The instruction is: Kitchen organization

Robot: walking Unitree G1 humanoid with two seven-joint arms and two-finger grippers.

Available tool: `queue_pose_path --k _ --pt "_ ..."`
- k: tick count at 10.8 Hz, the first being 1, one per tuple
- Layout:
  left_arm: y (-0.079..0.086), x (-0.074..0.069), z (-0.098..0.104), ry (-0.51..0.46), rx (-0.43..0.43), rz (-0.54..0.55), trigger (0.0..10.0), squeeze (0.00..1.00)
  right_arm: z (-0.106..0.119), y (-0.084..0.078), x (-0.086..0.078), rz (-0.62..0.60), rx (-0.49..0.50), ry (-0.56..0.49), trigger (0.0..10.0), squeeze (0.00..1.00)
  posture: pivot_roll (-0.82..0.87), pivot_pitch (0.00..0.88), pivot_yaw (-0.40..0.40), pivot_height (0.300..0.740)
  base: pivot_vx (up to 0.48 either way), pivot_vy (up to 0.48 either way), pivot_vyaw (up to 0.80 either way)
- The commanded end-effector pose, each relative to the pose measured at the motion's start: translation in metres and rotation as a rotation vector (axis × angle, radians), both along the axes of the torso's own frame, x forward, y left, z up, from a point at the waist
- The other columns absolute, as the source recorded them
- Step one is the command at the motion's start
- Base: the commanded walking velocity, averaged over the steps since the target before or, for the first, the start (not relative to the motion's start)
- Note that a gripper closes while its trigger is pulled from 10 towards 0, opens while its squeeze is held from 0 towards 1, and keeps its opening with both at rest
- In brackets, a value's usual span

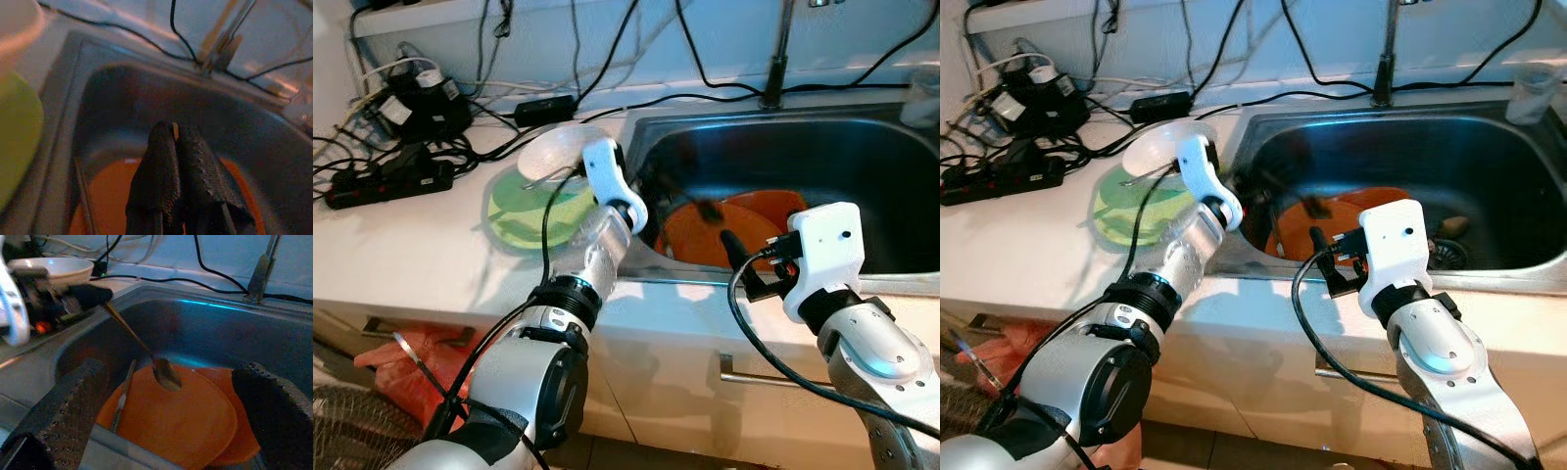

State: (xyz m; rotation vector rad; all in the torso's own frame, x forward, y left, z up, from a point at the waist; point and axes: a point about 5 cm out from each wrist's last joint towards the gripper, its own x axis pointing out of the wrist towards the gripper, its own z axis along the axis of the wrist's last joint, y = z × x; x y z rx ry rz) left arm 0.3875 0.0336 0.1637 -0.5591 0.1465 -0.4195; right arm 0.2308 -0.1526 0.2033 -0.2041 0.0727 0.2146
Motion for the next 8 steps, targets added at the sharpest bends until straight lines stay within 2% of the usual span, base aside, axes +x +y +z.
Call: queue_pose_path --k 1,3,4,5,7,8 --pt "-0.051 -0.021 -0.008 0.048 -0.048 -0.129 0.0 0.00 0.002 0.009 -0.003 0.053 0.018 0.011 10.0 0.00 -0.44 0.000 0.205 0.740 0.000 0.000 0.00" --pt "-0.058 -0.027 -0.021 0.116 -0.027 -0.177 0.0 0.00 -0.001 0.022 -0.010 0.171 0.074 0.067 10.0 0.00 -0.44 0.000 0.196 0.740 0.000 0.000 0.00" --pt "-0.060 -0.028 -0.021 0.120 -0.029 -0.188 0.0 0.00 -0.001 0.024 -0.011 0.184 0.092 0.071 10.0 0.00 -0.44 0.000 0.196 0.740 0.000 0.000 0.00" --pt "-0.062 -0.028 -0.020 0.117 -0.027 -0.204 1.7 0.00 0.000 0.027 -0.011 0.204 0.113 0.075 10.0 0.00 -0.44 0.000 0.196 0.740 0.000 0.000 0.00" --pt "-0.066 -0.032 -0.025 0.151 -0.026 -0.210 3.1 0.00 0.002 0.034 -0.016 0.263 0.147 0.097 10.0 0.00 -0.43 0.000 0.194 0.740 0.000 0.000 0.00" --pt "-0.067 -0.032 -0.026 0.167 -0.043 -0.216 3.5 0.00 0.002 0.037 -0.017 0.286 0.168 0.106 10.0 0.00 -0.43 0.000 0.194 0.740 0.000 0.000 0.00"
